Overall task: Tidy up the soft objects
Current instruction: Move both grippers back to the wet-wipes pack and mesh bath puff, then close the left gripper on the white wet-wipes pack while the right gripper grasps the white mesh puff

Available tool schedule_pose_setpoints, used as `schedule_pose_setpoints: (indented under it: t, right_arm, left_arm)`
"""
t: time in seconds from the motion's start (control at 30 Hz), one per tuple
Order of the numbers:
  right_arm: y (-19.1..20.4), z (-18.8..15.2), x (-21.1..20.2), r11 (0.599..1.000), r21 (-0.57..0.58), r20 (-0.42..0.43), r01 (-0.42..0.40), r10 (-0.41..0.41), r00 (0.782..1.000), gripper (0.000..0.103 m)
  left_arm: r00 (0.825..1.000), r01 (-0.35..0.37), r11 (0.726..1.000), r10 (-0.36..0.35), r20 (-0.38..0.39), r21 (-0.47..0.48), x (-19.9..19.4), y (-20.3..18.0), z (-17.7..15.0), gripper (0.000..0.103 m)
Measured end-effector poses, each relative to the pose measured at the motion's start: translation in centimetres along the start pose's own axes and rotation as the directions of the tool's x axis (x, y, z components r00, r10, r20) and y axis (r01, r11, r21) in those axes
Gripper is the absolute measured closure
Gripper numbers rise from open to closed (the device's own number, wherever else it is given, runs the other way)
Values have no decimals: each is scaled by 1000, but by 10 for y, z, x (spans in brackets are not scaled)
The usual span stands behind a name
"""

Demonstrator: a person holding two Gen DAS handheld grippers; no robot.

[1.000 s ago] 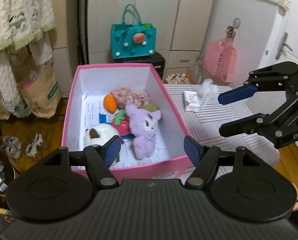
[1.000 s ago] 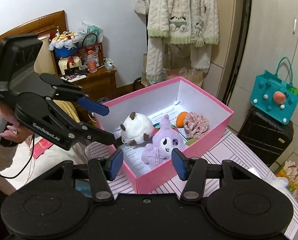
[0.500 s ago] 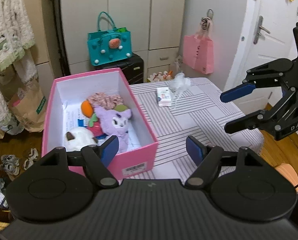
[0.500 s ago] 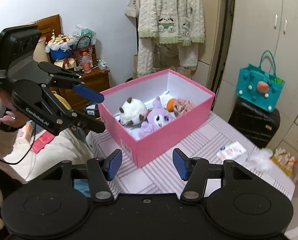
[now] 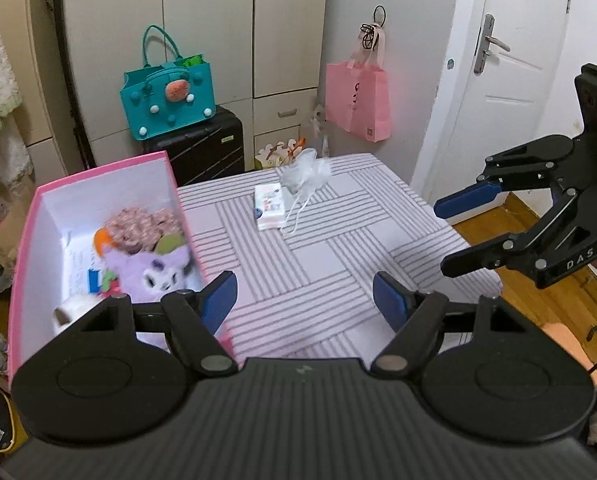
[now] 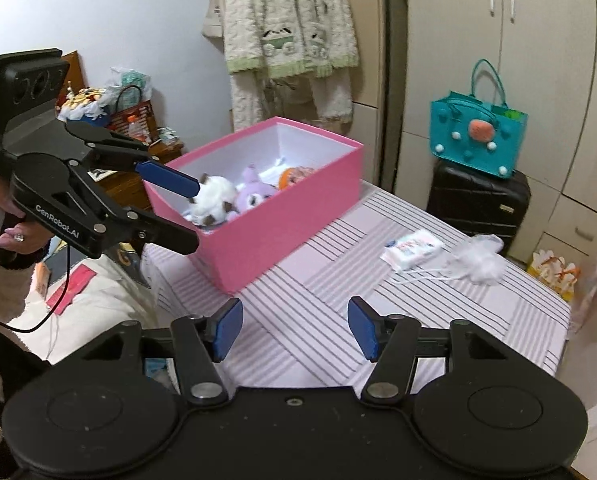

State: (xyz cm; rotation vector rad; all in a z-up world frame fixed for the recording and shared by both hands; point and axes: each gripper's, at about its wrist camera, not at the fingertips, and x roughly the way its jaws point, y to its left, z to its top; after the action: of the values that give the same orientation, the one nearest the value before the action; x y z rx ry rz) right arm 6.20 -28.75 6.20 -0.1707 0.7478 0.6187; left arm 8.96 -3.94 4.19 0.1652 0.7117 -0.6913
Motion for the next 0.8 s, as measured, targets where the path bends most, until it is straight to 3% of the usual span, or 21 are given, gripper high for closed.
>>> schedule_pose_setpoints:
  t: [0.2,0.37,0.63,0.8]
  right_arm:
    - [-35,-4,4,1000,4,28,22,-22,999,36]
    - [-73,-9,12,999,49,73,9,-12,997,36]
    - [-116,-14,34,996,77,127,42,-51,991,35]
    - [-139,-17,60,993,82,153,85,-97,984,31]
  left_arm:
    - [999,2,1000,-1,43,-20,35,-14,16,30]
    - [992,87,994,-80,95,-72,59,-22,26,30]
    - [989,90,989,-75,129,-113,109,-24,41,37]
    - [990,54,983,-30,136,-173,146,-14,43,37]
